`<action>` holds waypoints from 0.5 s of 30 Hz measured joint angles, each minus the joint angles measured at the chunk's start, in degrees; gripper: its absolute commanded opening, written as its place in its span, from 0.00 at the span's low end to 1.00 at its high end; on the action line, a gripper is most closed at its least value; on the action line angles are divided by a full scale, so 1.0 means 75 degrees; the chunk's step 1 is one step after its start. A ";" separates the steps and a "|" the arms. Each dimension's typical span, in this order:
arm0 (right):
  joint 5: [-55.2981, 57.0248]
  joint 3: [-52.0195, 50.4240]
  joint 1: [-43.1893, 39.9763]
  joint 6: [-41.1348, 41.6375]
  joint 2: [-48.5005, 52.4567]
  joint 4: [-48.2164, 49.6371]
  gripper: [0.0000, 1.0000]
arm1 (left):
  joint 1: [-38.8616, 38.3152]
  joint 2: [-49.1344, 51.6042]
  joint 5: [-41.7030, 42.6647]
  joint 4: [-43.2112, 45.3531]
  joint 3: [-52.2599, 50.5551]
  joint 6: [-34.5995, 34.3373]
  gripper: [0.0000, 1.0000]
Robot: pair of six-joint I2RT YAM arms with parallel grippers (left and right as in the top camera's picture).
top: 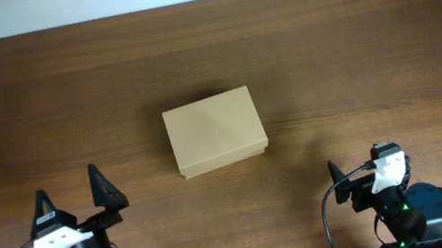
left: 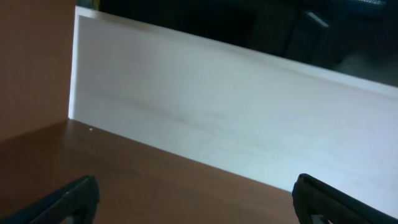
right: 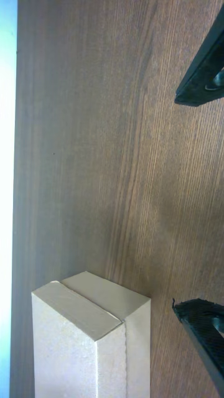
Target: Pack container
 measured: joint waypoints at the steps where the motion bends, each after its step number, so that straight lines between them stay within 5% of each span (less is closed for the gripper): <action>1: 0.0000 0.0000 0.0000 -0.0003 0.0000 0.0000 0.99 | 0.0000 -0.0050 0.0000 0.0000 -0.0058 0.0000 1.00; 15: 0.0000 0.0000 0.0000 0.0000 0.0000 0.0000 0.99 | -0.0137 -0.0507 0.0000 0.0012 -0.0933 0.0000 1.00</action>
